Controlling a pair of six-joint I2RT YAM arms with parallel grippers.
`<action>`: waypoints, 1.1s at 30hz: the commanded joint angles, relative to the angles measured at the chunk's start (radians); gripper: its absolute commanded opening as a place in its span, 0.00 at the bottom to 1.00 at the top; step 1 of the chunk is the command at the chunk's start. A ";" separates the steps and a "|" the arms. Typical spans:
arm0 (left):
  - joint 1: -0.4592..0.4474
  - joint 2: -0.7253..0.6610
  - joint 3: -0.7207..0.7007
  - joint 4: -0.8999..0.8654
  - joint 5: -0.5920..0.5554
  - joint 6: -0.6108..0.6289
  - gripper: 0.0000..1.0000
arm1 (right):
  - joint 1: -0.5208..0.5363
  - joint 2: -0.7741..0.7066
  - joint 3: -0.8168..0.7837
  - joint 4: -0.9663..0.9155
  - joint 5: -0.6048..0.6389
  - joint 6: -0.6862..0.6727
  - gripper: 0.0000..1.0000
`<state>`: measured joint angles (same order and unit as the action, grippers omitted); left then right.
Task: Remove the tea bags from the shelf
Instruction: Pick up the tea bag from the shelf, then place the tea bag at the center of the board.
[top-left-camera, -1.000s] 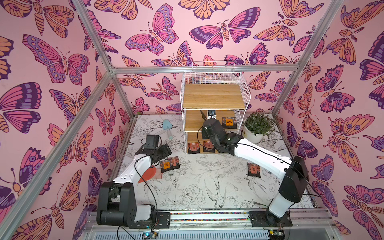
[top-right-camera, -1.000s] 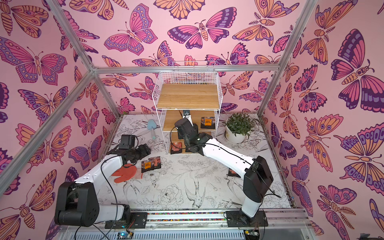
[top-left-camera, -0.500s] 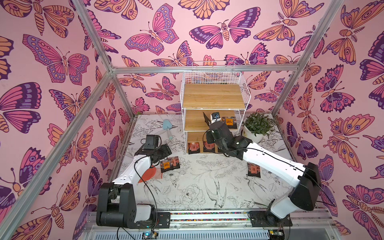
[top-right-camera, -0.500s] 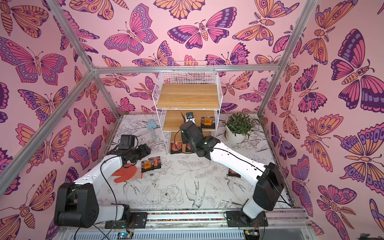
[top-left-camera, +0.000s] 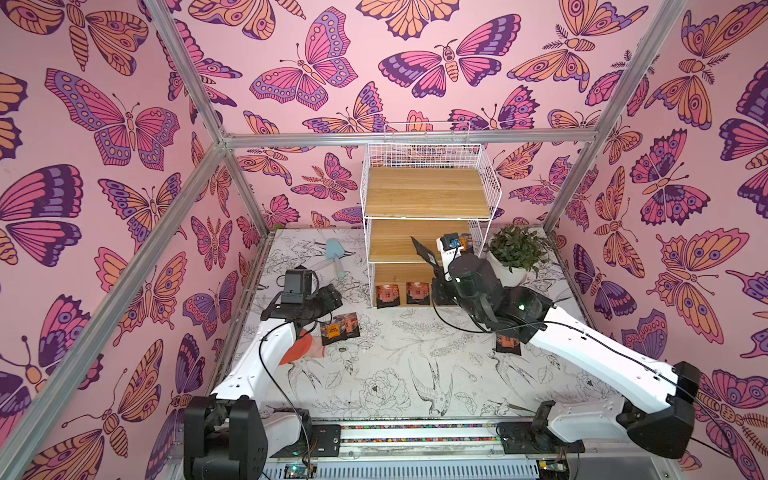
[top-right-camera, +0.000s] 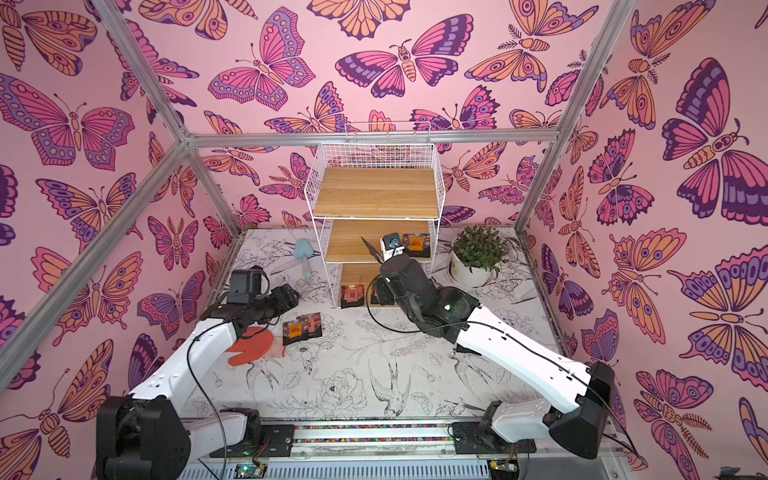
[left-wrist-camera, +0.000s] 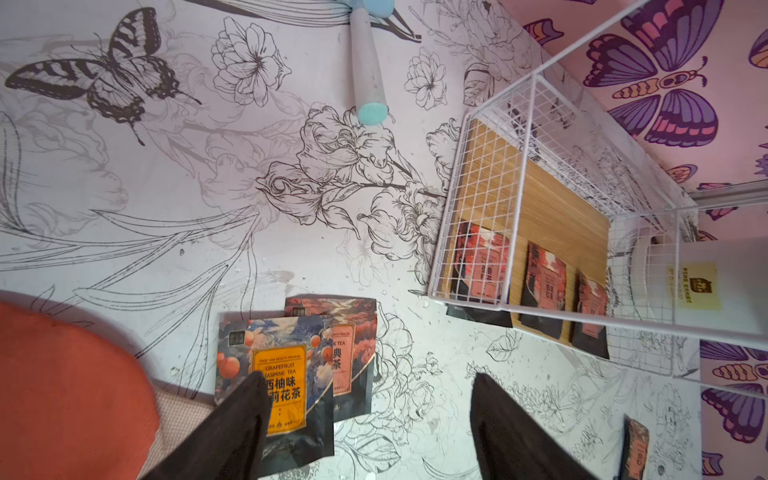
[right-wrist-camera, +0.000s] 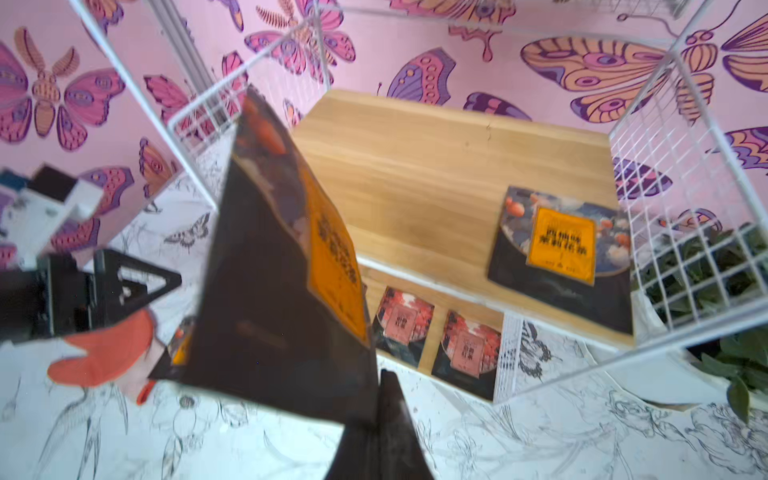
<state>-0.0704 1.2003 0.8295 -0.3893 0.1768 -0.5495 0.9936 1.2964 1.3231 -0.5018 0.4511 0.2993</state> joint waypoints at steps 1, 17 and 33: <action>0.005 -0.046 0.003 -0.079 0.013 0.015 0.79 | 0.013 -0.081 -0.042 -0.139 0.032 0.030 0.00; -0.119 -0.156 0.041 -0.221 -0.048 -0.015 0.77 | -0.219 -0.214 -0.312 -0.612 0.090 0.398 0.00; -0.261 -0.081 0.033 -0.209 -0.117 -0.058 0.78 | -0.580 0.089 -0.325 -0.566 -0.018 0.204 0.00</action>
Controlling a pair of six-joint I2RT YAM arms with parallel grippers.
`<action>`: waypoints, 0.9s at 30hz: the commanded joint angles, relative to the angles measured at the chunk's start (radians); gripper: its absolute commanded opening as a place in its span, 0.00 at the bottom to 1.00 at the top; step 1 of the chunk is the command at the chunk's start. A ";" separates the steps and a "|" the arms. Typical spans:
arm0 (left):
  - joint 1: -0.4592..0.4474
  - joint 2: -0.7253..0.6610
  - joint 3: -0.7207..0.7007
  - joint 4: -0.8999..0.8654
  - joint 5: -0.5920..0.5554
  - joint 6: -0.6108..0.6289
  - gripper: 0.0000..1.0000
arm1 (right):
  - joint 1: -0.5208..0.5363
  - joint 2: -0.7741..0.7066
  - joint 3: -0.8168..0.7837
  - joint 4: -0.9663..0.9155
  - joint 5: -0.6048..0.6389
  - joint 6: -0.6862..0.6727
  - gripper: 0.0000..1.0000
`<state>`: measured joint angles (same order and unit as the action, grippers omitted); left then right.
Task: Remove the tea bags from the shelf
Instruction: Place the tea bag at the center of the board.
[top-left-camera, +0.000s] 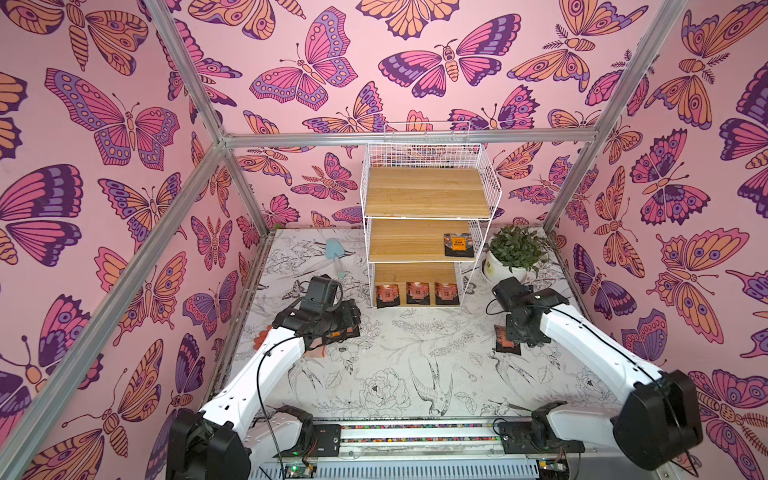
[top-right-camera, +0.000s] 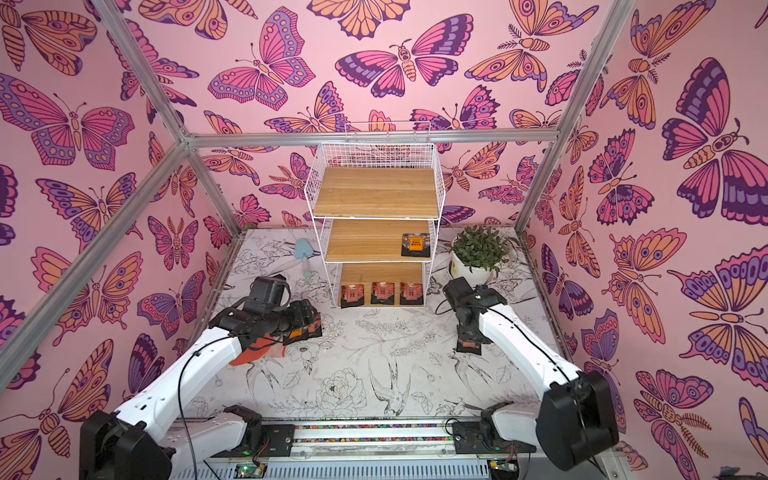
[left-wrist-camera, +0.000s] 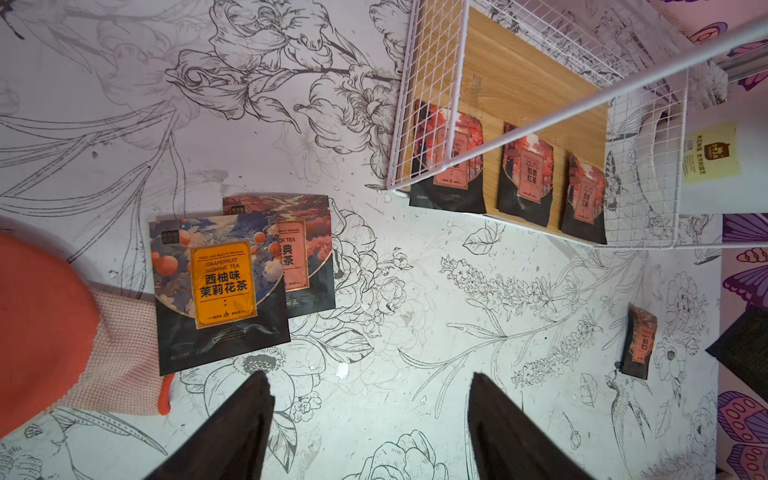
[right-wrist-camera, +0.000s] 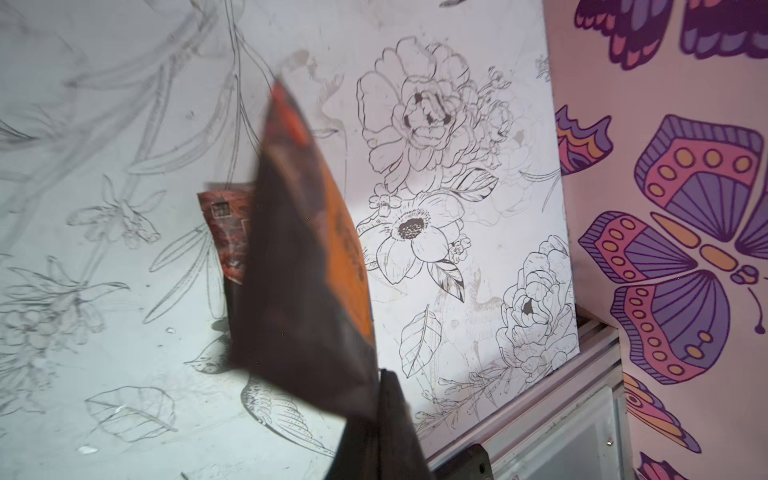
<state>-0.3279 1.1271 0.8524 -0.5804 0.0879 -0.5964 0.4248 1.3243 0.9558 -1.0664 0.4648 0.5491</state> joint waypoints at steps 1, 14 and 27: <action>-0.005 -0.004 0.008 -0.017 -0.030 -0.011 0.78 | -0.013 0.101 0.054 -0.003 -0.028 -0.055 0.00; -0.003 0.007 0.003 -0.018 -0.037 -0.009 0.78 | 0.012 0.350 0.108 0.008 -0.095 -0.074 0.26; -0.024 -0.019 0.042 -0.058 -0.055 -0.005 0.78 | 0.019 0.171 0.160 0.032 -0.179 -0.084 0.59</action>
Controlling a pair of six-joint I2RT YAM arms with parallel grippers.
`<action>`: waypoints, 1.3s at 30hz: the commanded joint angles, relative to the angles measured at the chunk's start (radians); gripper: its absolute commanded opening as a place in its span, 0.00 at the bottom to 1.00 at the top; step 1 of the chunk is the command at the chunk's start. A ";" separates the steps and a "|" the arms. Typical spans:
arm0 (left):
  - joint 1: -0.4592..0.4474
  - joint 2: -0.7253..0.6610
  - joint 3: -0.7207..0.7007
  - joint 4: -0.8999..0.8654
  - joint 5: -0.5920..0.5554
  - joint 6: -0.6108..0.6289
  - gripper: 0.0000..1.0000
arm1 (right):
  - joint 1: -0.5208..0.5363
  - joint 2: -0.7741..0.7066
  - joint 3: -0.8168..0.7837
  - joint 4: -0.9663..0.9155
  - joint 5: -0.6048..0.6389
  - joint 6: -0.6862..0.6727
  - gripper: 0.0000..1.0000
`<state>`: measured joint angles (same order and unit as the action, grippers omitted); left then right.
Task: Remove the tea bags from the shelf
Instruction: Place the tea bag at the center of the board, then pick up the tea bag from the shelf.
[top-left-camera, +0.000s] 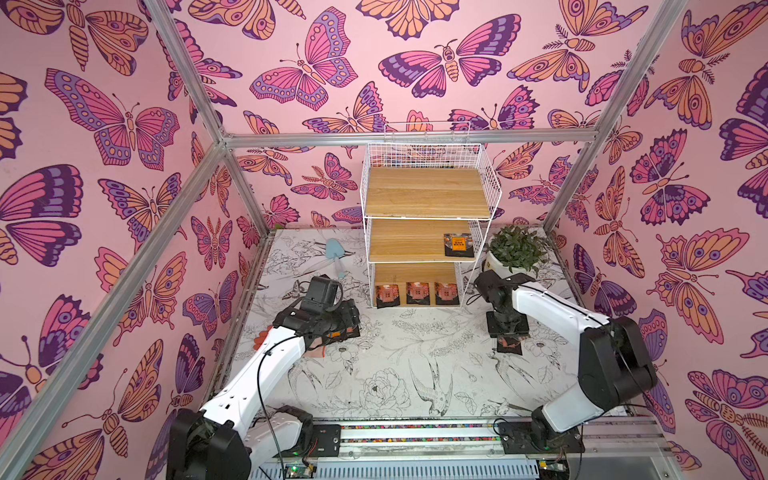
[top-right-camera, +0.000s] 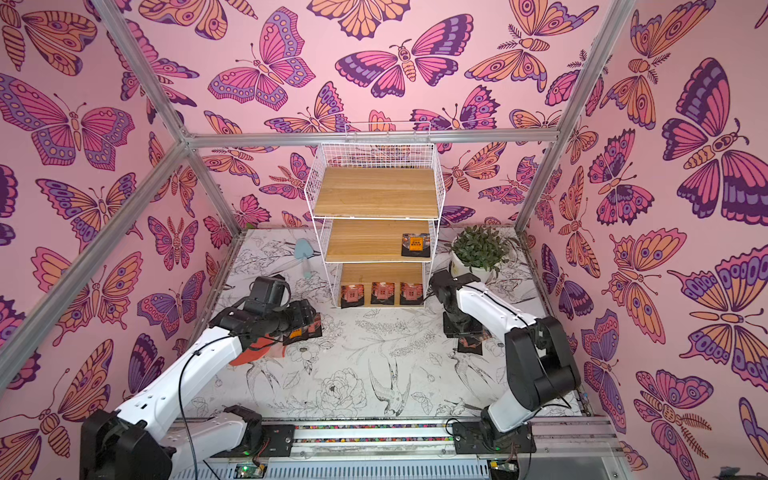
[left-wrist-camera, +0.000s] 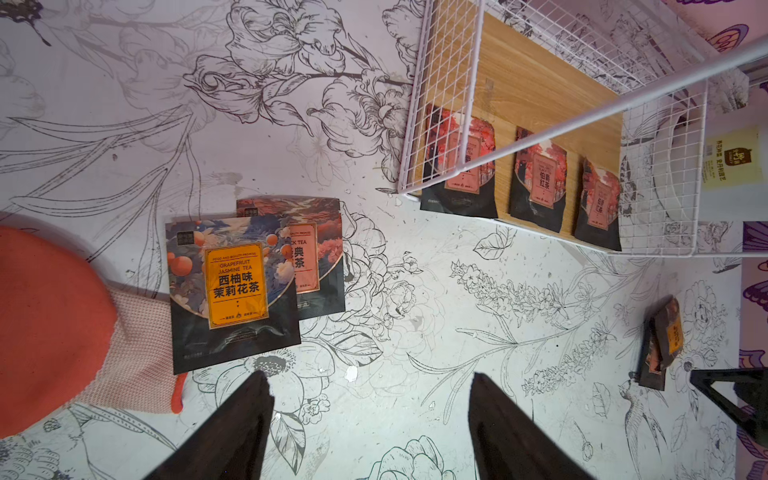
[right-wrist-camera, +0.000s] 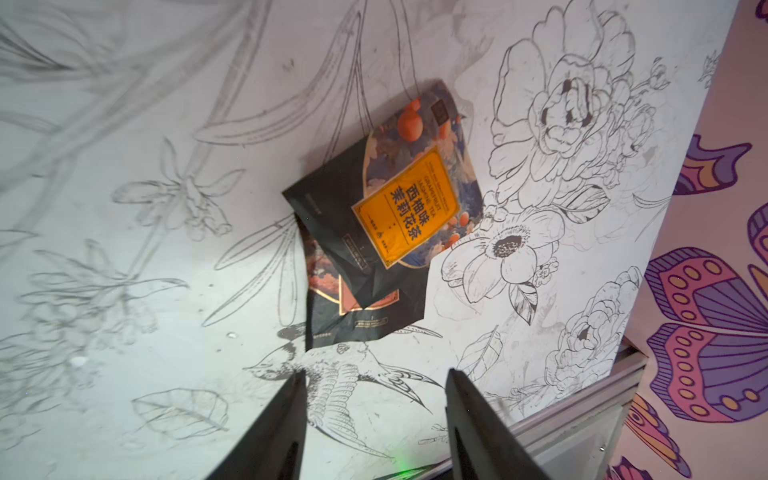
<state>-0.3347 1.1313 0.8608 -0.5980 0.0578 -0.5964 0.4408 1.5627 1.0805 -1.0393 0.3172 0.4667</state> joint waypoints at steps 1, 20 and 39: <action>-0.028 -0.024 0.043 -0.048 -0.034 -0.005 0.78 | 0.001 -0.091 0.038 0.021 -0.039 -0.001 0.60; -0.455 0.129 0.484 -0.126 -0.453 0.027 0.77 | -0.210 -0.388 -0.066 0.351 -0.256 -0.003 0.67; -0.609 0.663 0.985 0.041 -0.508 0.209 0.80 | -0.410 -0.390 -0.090 0.531 -0.439 -0.025 0.80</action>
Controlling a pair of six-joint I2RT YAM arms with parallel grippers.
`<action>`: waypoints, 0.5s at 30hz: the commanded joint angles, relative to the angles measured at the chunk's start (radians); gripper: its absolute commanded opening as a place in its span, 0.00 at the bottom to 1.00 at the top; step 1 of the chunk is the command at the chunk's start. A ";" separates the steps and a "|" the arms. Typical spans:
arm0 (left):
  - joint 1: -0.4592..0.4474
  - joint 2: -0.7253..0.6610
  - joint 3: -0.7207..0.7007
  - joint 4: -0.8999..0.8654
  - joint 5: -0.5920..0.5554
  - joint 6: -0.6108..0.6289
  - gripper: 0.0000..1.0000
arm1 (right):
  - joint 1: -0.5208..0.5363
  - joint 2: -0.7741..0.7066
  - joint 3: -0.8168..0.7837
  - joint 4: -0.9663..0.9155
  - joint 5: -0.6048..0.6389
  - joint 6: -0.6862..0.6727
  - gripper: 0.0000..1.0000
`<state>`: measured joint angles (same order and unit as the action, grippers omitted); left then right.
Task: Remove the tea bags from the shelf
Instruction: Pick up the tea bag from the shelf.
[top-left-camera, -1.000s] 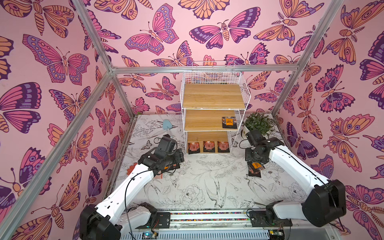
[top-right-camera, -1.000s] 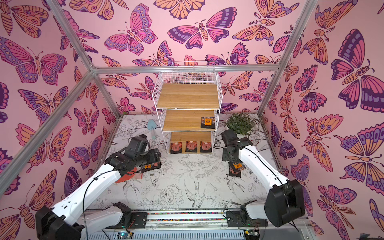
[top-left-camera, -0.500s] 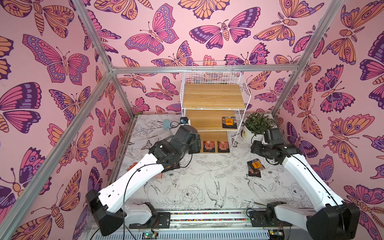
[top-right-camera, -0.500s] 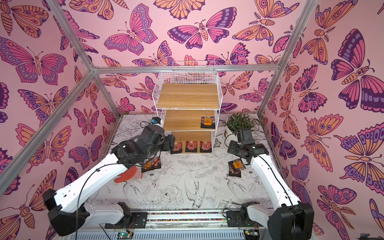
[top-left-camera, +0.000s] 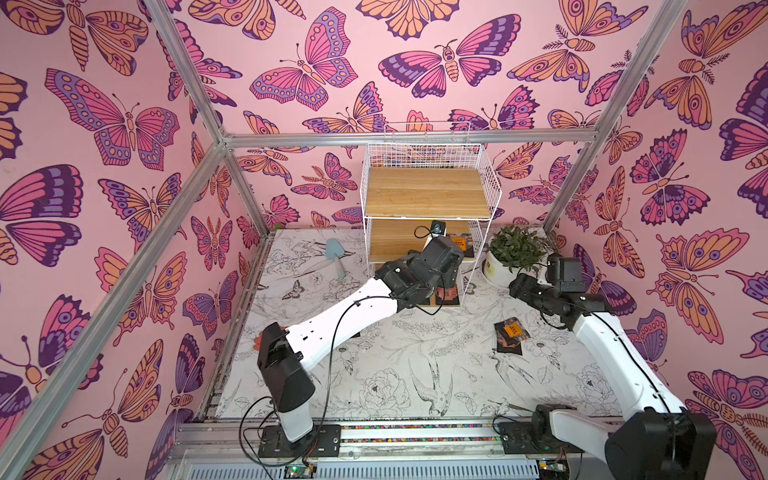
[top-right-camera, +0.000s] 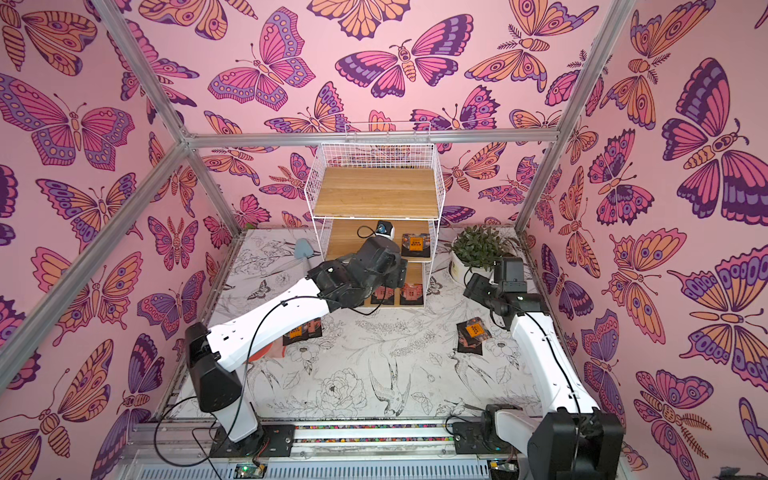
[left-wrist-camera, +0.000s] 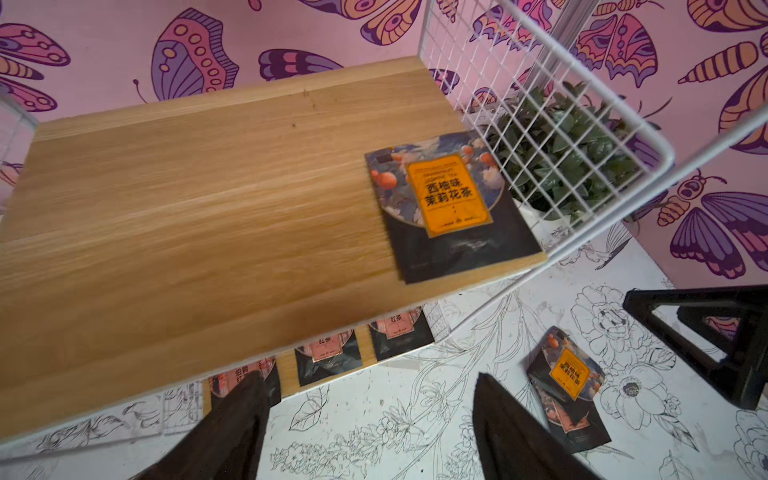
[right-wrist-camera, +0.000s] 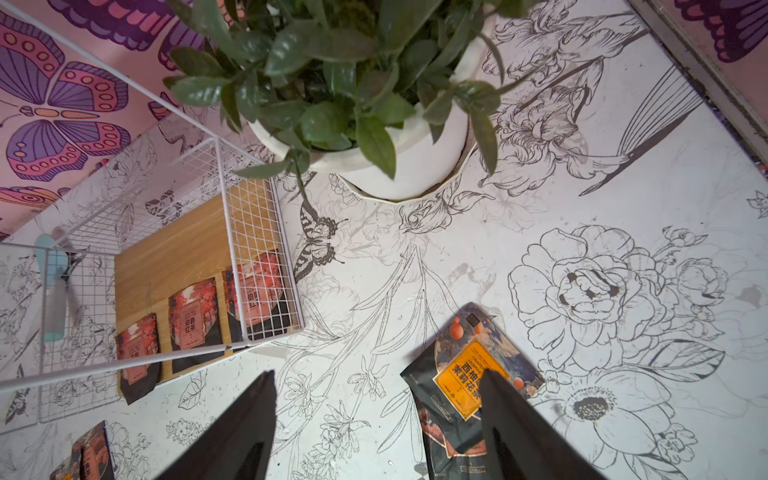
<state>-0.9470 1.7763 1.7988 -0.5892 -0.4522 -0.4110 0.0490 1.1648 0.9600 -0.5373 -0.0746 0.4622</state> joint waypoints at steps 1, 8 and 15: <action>0.003 0.033 0.057 0.032 -0.001 0.022 0.80 | -0.023 0.013 0.031 0.037 -0.055 -0.023 0.80; -0.001 0.094 0.096 0.067 -0.007 0.024 0.81 | -0.027 0.034 0.039 0.052 -0.079 -0.030 0.81; -0.007 0.124 0.082 0.144 -0.042 0.075 0.82 | -0.029 0.035 0.036 0.054 -0.080 -0.031 0.82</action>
<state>-0.9524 1.8862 1.8771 -0.5175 -0.4606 -0.3702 0.0273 1.1969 0.9638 -0.4923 -0.1440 0.4438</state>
